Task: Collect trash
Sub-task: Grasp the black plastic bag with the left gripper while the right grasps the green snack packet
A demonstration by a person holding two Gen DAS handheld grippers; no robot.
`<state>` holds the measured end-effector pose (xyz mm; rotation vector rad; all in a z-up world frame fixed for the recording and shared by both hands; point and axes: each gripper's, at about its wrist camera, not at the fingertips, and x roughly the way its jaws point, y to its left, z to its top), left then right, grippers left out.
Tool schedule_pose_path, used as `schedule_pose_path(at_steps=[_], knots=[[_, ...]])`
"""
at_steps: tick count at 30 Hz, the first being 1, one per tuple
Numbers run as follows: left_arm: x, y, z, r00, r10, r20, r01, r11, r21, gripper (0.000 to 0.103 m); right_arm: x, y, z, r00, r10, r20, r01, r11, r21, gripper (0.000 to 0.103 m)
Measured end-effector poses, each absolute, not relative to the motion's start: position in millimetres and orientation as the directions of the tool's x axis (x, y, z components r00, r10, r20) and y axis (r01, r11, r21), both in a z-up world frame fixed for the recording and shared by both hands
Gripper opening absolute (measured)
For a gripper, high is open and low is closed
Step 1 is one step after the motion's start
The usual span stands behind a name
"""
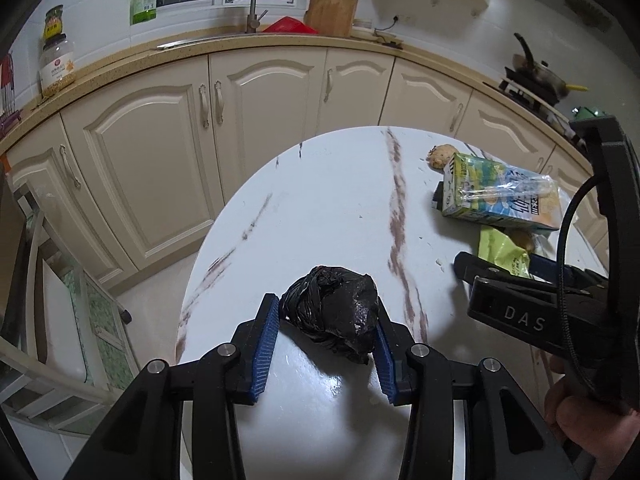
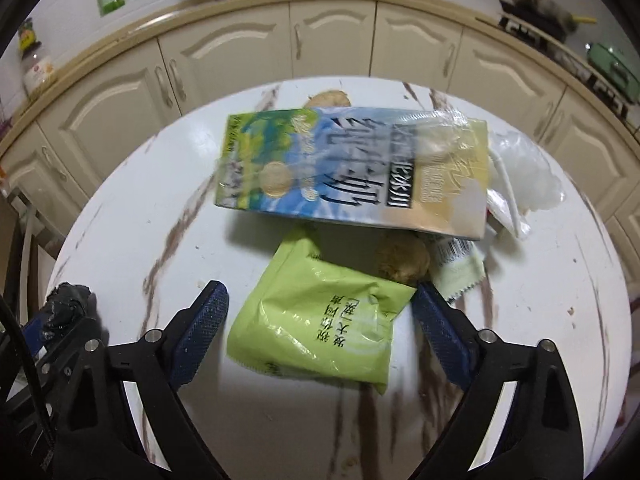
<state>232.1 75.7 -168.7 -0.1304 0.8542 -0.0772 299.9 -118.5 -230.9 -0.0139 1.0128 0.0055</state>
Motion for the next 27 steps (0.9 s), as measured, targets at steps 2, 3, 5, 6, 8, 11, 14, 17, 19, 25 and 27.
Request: schedule_pose_path(at_steps=[2,3,5,6,8,11,14,17,19,25,27], knots=[[228,75,-167,0.657,-0.124,-0.743,0.018,0.989,-0.149,0.040,296,-120,-229,0.549,0.005,-0.836,-0.024,1.000,-0.009,0.065],[226,75,-165,0.659,-0.123,-0.742,0.018,0.989,-0.148,0.040,292,-124,-227,0.555,0.013,-0.832,-0.028,1.000,-0.004,0.053],[222,74,-163,0.662,-0.124,-0.739,0.018,0.989,-0.149,0.040,290,-130,-225,0.556,0.027,-0.831,-0.040,0.999,0.005,0.047],[220,73,-162,0.663,-0.125,-0.738,0.019,0.988,-0.151,0.040,288,-134,-225,0.552,0.044,-0.833,-0.051,0.999,0.018,0.045],[215,70,-159,0.667,-0.126,-0.734,0.023,0.989,-0.149,0.040,286,-139,-223,0.547,0.064,-0.835,-0.060,0.997,0.037,0.036],[206,66,-153,0.673,-0.125,-0.729,0.030,0.989,-0.143,0.040,278,-152,-221,0.541,0.119,-0.832,-0.066,0.993,0.099,0.032],[199,60,-149,0.676,-0.124,-0.726,0.035,0.990,-0.136,0.040,269,-163,-219,0.538,0.159,-0.828,-0.067,0.987,0.146,0.031],[191,53,-142,0.681,-0.125,-0.722,0.047,0.991,-0.127,0.040,258,-171,-215,0.546,0.179,-0.818,-0.067,0.983,0.170,0.031],[185,46,-136,0.686,-0.128,-0.717,0.059,0.991,-0.120,0.040,250,-178,-209,0.557,0.192,-0.808,-0.065,0.980,0.188,0.031],[166,17,-114,0.706,-0.150,-0.692,0.102,0.989,-0.110,0.040,226,-204,-180,0.609,0.214,-0.763,-0.059,0.972,0.226,0.031],[160,7,-104,0.715,-0.164,-0.679,0.122,0.986,-0.110,0.040,216,-216,-168,0.633,0.211,-0.745,-0.053,0.972,0.230,0.031]])
